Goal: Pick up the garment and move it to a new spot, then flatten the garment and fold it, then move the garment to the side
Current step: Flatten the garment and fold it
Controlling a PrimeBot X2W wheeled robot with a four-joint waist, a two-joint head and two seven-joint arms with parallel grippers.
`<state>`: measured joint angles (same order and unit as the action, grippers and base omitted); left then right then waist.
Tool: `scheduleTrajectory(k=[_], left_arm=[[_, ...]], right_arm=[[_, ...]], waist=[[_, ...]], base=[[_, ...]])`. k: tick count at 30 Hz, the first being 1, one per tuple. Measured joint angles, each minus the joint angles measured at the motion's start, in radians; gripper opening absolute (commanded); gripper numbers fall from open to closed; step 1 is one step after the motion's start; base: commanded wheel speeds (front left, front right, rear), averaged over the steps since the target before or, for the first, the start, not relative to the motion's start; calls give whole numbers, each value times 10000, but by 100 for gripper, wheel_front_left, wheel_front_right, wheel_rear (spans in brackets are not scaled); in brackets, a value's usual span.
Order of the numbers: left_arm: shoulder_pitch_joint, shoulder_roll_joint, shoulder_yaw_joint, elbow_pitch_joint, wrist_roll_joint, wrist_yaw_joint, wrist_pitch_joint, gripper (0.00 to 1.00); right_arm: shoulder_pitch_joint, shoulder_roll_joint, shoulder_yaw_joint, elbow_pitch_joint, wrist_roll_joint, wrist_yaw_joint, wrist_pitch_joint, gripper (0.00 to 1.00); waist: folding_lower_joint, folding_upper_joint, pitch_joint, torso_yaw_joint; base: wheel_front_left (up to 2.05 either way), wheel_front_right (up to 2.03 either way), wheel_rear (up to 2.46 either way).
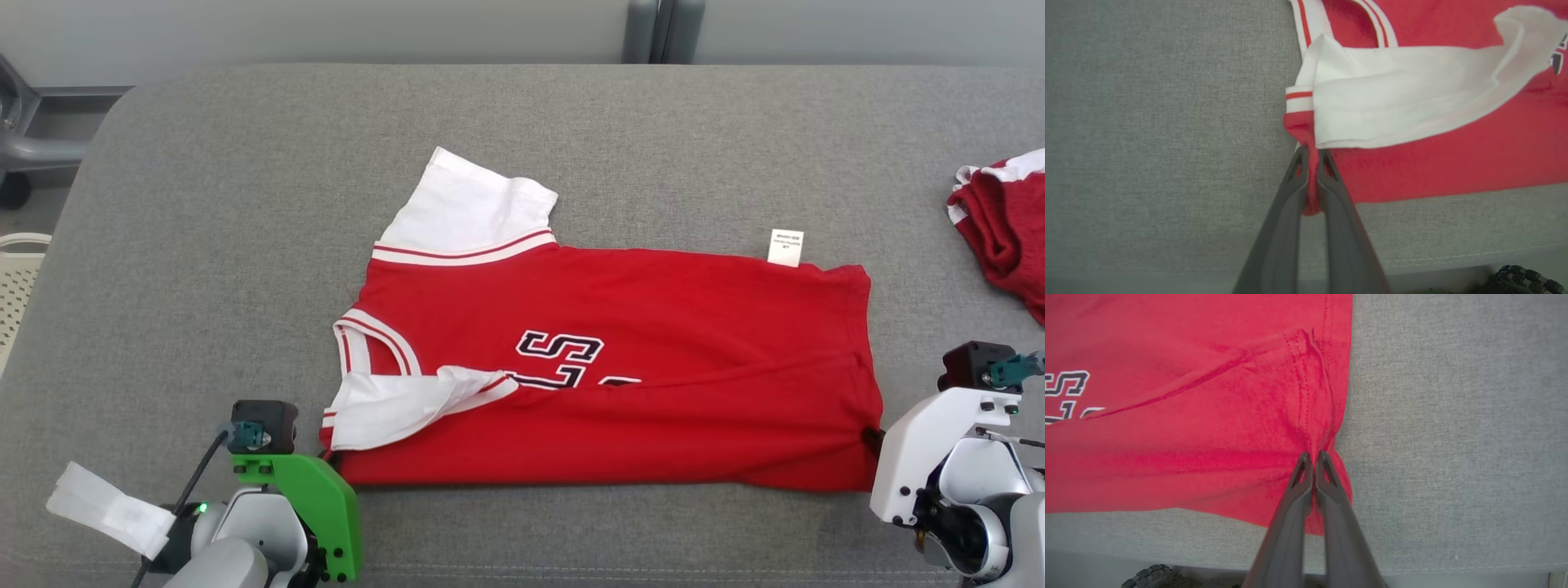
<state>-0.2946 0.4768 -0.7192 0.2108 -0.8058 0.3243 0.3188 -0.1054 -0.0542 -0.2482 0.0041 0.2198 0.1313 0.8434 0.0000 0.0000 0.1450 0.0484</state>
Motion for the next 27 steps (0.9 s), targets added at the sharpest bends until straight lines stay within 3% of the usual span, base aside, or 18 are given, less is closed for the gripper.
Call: scheduleTrajectory(k=[5, 6, 7, 8, 9, 17, 27], left_arm=[[265, 90, -128, -174, 13, 201, 115, 0], [284, 111, -174, -186, 19, 205, 176, 0], [303, 136, -234, -196, 46, 205, 232, 29], [336, 146, -249, -217, 67, 207, 217, 83], [342, 173, -286, -217, 132, 205, 155, 100], [567, -19, 31, 48, 194, 288, -1026, 100], [1132, -746, 980, 518, 322, 629, -4153, 100]], right_arm=[[163, 31, 65, 136, 27, 0, -86, 0], [165, 35, 77, 188, 27, 0, -117, 29], [165, 36, 88, 247, 25, 0, -184, 100], [164, 36, 90, 324, 8, 0, -186, 100], [164, 40, 86, 387, -19, 0, -228, 100], [130, 38, -347, 736, 98, 0, -1793, 100], [657, 58, 151, 1392, 779, -6, -4794, 100]], waist=[[0, 0, 65, -83], [0, 0, 73, -94], [0, 0, 78, -103], [0, 0, 75, -105], [0, 0, 65, -104], [0, 0, -346, 13], [-1, 0, -1111, 227]], base=[[0, 0, 0], [0, 0, 0], [0, 0, 0], [0, 0, 0], [0, 0, 0], [0, 0, 0], [0, 0, 0]])
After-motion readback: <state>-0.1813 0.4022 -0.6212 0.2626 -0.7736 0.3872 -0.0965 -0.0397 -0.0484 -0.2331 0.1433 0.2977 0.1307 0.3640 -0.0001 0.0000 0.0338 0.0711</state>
